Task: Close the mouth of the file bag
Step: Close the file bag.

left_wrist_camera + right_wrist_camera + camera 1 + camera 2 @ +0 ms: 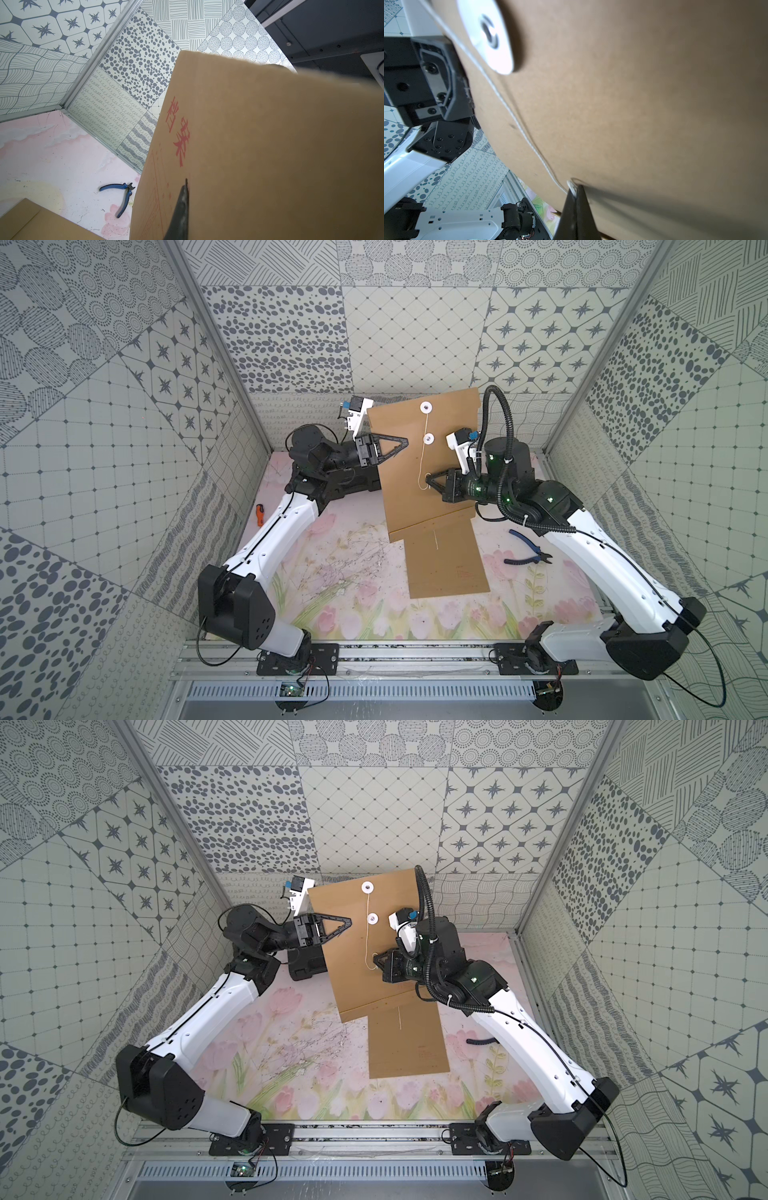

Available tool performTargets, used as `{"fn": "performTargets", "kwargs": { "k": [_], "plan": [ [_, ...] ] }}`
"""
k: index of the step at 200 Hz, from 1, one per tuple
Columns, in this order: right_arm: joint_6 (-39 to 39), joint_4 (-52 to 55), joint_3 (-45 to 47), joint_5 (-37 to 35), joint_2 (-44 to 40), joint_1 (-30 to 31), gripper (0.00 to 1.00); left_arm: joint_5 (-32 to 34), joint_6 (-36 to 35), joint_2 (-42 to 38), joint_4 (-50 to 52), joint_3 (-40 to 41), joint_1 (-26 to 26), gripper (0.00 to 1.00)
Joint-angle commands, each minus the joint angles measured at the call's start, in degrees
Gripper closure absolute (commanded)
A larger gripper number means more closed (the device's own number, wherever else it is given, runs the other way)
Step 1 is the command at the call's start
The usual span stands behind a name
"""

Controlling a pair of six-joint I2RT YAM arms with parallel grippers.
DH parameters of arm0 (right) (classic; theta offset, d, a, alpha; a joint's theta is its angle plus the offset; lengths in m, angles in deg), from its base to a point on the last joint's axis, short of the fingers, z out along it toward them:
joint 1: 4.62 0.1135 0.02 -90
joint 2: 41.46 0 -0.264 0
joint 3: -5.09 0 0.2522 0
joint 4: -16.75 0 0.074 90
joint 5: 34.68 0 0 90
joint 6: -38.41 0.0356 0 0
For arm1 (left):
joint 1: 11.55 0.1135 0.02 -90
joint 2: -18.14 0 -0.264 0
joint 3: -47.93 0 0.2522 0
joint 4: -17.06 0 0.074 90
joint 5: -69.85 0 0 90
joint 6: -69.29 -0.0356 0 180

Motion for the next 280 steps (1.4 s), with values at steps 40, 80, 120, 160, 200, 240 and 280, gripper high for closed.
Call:
{"fn": "performTargets", "kwargs": {
  "k": [40,80,120,160,200,240,280],
  "plan": [
    [-0.1,0.0,-8.2,0.7,1.6,4.3,1.0,1.7,-6.1,0.3,1.7,0.8,0.1,1.0],
    [-0.5,1.1,-10.2,0.6,4.3,5.5,1.0,7.3,14.1,4.9,-17.2,5.2,0.3,1.0],
    [-0.6,2.6,-10.0,-2.1,6.2,5.9,1.0,7.9,16.0,4.5,-18.8,9.2,0.1,1.0],
    [-0.3,3.2,-7.8,0.1,7.1,5.9,1.0,7.3,19.5,6.0,-23.8,10.8,0.3,1.0],
    [2.5,-2.2,-4.3,6.1,6.3,9.3,1.0,7.0,16.2,7.2,-21.5,10.6,0.2,1.0],
    [2.0,-2.4,-11.8,7.9,10.7,10.2,1.0,7.2,16.4,7.5,-23.5,13.8,-0.2,1.0],
    [-3.6,9.8,-34.2,7.4,21.5,10.2,1.0,7.2,17.7,7.5,-25.5,15.5,-0.8,1.0]
  ]
}}
